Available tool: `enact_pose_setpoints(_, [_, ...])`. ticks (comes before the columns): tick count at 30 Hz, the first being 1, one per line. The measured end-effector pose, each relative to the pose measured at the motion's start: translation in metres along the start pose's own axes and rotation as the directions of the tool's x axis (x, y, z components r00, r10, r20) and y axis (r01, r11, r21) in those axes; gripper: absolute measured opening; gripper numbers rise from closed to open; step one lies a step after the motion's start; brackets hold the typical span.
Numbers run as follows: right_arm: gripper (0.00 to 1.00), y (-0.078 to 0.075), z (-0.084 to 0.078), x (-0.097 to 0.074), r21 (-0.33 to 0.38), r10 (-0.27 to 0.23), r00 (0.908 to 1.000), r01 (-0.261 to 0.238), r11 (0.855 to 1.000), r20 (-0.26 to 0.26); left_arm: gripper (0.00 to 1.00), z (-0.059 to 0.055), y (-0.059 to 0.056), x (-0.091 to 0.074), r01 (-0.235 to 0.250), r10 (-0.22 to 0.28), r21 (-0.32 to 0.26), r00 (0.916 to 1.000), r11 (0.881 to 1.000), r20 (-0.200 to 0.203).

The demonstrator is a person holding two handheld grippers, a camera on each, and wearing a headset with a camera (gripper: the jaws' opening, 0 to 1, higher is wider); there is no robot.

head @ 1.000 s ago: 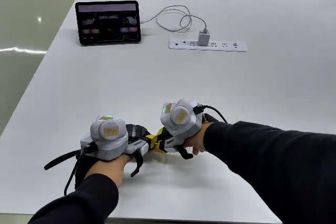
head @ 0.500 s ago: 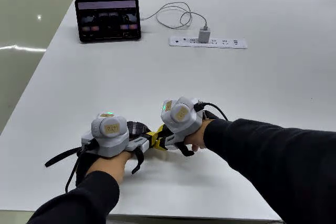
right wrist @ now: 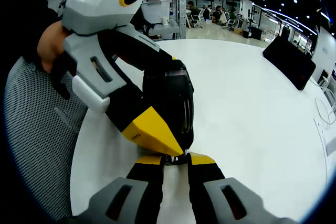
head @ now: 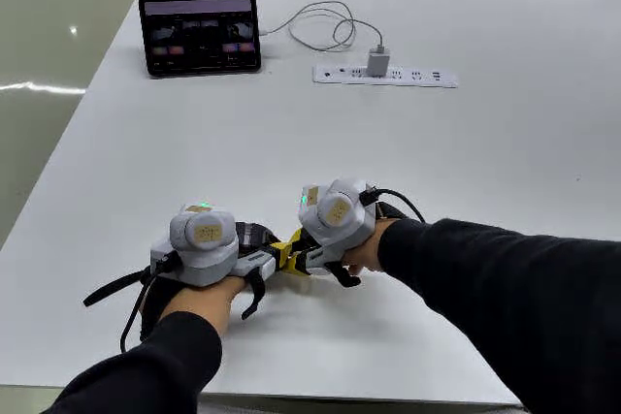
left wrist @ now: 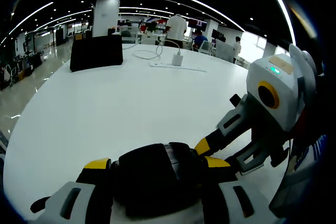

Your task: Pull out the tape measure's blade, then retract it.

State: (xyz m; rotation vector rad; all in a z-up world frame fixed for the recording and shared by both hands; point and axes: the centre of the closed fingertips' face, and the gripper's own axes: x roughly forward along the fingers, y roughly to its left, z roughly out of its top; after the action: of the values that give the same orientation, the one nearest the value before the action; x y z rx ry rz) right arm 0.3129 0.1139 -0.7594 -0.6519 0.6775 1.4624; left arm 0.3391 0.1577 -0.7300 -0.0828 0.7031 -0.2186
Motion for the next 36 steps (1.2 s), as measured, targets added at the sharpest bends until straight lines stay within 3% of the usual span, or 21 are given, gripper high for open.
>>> enact_pose_setpoints(3, [0.19, 0.001, 0.004, -0.001, -0.009, 0.002, 0.9996, -0.001, 1.0, 0.027, 0.7, 0.0, 0.004, -0.001, -0.012, 0.012, 0.006, 0.9999, 1.0, 0.001])
enact_pose_setpoints(10, [0.26, -0.003, 0.003, -0.007, 0.003, -0.013, 0.9997, 0.013, 1.0, 0.022, 0.79, 0.001, 0.011, -0.004, -0.029, 0.029, -0.007, 0.9996, 1.0, -0.008])
enact_pose_setpoints(16, [0.32, 0.001, 0.0, -0.01, 0.031, 0.006, 0.9999, -0.006, 0.999, 0.015, 0.87, 0.001, 0.006, -0.005, 0.005, -0.005, -0.026, 1.0, 1.0, -0.006])
enact_pose_setpoints(23, [0.42, 0.004, 0.0, -0.014, 0.056, 0.004, 0.9999, -0.005, 0.998, 0.015, 1.0, 0.007, 0.005, -0.006, 0.014, -0.013, -0.006, 0.9999, 1.0, 0.008])
enact_pose_setpoints(30, [0.66, 0.006, 0.004, -0.018, 0.187, 0.0, 0.9988, -0.009, 0.982, 0.049, 1.0, 0.004, 0.004, -0.007, 0.057, -0.057, -0.005, 0.9983, 0.998, -0.011])
enact_pose_setpoints(33, [0.75, 0.007, 0.005, -0.022, 0.206, -0.006, 0.9982, -0.006, 0.978, 0.06, 1.0, 0.006, 0.003, -0.008, 0.08, -0.08, 0.0, 0.9967, 0.997, -0.012])
enact_pose_setpoints(36, [0.81, 0.003, 0.006, -0.027, 0.242, -0.024, 0.997, 0.005, 0.97, 0.074, 1.0, 0.006, 0.008, -0.01, 0.073, -0.073, -0.019, 0.9969, 0.997, -0.028])
